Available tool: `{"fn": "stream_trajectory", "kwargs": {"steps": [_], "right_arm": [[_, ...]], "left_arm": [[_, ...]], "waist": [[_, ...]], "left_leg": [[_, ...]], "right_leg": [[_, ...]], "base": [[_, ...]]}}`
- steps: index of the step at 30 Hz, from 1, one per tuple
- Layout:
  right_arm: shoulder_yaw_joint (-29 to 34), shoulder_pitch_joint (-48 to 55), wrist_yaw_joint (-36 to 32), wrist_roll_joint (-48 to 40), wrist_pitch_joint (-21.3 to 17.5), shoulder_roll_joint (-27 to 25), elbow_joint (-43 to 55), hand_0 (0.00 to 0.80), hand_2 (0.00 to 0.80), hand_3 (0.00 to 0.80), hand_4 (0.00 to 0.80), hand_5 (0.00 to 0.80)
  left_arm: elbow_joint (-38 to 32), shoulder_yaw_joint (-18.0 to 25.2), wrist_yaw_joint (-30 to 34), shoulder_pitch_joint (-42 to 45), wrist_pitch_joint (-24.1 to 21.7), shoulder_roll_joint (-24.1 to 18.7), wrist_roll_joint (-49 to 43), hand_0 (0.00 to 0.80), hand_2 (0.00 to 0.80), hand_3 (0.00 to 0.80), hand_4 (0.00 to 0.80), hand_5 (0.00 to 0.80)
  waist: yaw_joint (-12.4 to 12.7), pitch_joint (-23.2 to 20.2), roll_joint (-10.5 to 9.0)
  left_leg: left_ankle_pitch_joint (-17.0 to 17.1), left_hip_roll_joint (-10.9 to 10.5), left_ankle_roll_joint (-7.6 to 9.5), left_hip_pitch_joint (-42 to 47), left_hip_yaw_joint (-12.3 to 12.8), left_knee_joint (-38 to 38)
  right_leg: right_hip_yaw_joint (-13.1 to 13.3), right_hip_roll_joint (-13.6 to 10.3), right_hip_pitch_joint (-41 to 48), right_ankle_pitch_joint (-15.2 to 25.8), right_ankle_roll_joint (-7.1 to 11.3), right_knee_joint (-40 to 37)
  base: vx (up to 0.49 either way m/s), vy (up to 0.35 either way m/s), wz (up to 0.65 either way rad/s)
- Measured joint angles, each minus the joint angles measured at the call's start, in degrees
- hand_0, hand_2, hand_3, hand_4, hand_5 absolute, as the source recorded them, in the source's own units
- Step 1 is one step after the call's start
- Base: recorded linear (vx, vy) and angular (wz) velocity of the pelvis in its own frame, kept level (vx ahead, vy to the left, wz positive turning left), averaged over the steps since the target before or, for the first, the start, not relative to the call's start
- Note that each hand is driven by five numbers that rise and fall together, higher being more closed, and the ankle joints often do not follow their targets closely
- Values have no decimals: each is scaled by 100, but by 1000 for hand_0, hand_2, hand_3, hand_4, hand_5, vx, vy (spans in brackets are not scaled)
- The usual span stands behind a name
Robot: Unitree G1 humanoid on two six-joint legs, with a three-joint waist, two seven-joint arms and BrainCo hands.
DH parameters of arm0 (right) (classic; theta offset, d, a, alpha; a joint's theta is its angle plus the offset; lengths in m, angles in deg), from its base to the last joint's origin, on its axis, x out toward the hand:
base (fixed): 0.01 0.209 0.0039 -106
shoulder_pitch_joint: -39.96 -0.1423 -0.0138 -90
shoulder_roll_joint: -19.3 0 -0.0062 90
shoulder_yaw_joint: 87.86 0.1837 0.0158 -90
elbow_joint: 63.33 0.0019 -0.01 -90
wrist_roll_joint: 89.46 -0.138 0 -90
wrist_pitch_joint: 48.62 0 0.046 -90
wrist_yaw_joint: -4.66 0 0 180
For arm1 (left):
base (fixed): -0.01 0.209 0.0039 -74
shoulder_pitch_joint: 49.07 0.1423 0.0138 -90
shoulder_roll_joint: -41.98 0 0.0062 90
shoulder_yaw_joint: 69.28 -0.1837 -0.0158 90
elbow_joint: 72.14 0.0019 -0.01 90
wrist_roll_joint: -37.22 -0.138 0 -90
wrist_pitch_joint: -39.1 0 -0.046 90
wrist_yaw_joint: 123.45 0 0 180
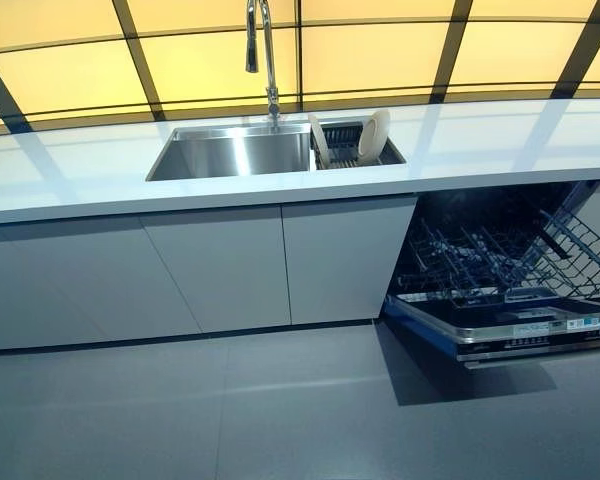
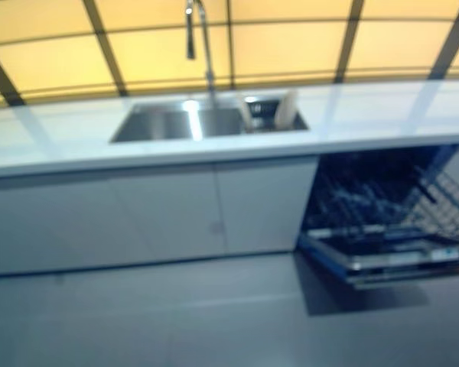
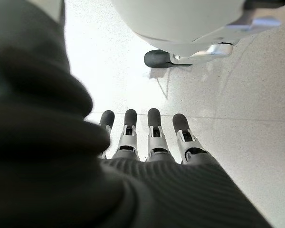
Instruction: Take plates into dishwasher
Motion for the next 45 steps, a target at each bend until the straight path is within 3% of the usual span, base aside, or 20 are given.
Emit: {"fn": "stream_trajectory", "kwargs": {"steps": [3,45], "right_arm": [[0,2,-19,-5,5,-5,-5,0,0,0,0,0],[54,-119,-107,-83,261,22,-60,0,0,0,0,0]], "left_arm": [[-1,0,12,-22,17,3,-2,0,0,0,0,0],[21,9,42,-25,31,-24,-210,0,0,0,0,0]], "waist": [[81,2,-4],[74,63,-97]], "left_leg": [[0,0,0,3,-7,0],[0,5,-1,59,6,7]], "right_leg": [[-5,0,0,0,0,0],[13,9,44,-1,-1,4]], "base": [[0,0,0],[11,-13,0]]}}
